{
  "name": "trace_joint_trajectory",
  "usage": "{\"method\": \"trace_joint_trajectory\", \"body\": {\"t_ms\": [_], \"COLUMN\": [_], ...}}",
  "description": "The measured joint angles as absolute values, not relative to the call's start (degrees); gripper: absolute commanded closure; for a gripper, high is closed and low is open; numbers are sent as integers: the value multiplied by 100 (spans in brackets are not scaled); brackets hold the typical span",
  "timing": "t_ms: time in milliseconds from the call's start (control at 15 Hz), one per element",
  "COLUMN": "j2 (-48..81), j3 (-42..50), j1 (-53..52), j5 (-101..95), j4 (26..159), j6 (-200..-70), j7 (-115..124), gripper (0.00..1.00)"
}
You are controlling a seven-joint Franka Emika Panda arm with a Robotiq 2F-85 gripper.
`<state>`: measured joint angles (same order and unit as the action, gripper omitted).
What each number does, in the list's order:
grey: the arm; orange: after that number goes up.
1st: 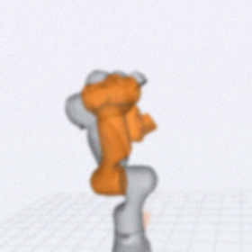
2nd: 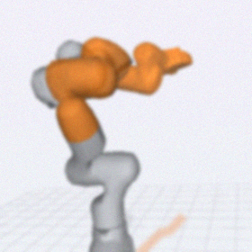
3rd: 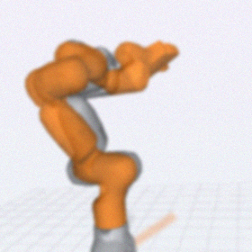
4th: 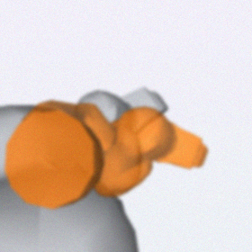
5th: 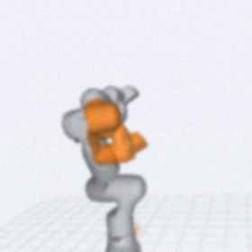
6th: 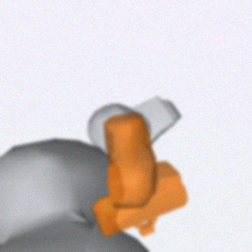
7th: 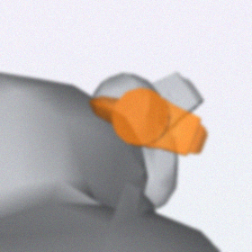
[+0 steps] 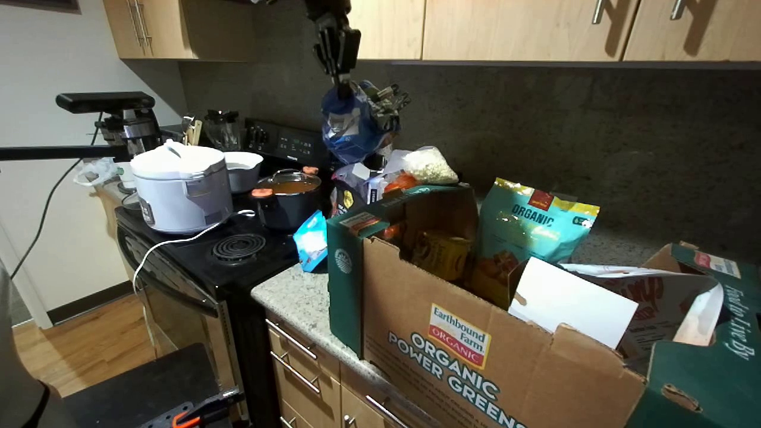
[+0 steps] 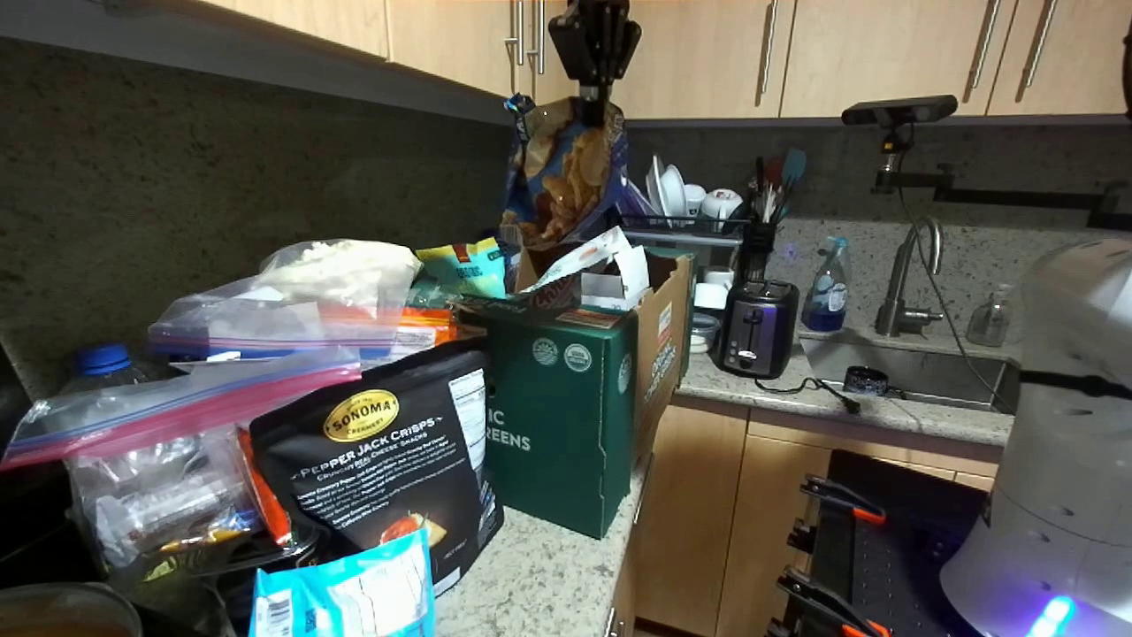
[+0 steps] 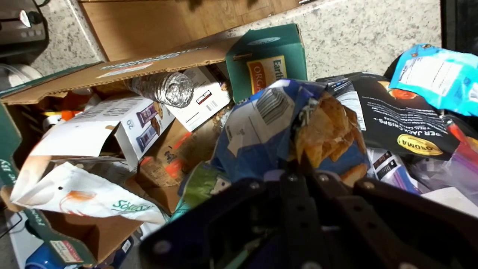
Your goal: Put the bottle of water, the black and dark blue snack packs, the top plastic and the remaining snack pack in the box respectively
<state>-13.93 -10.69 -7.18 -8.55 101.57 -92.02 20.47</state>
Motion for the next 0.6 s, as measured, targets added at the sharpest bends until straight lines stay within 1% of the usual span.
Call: {"method": "trace_joint_trajectory", "body": {"t_ms": [600], "j2": [-1279], "j3": [-819], "j1": [-315], "j5": [-857], "j4": [9964], "j6": [-9734], "j7": [2348], "gripper": [100]}}
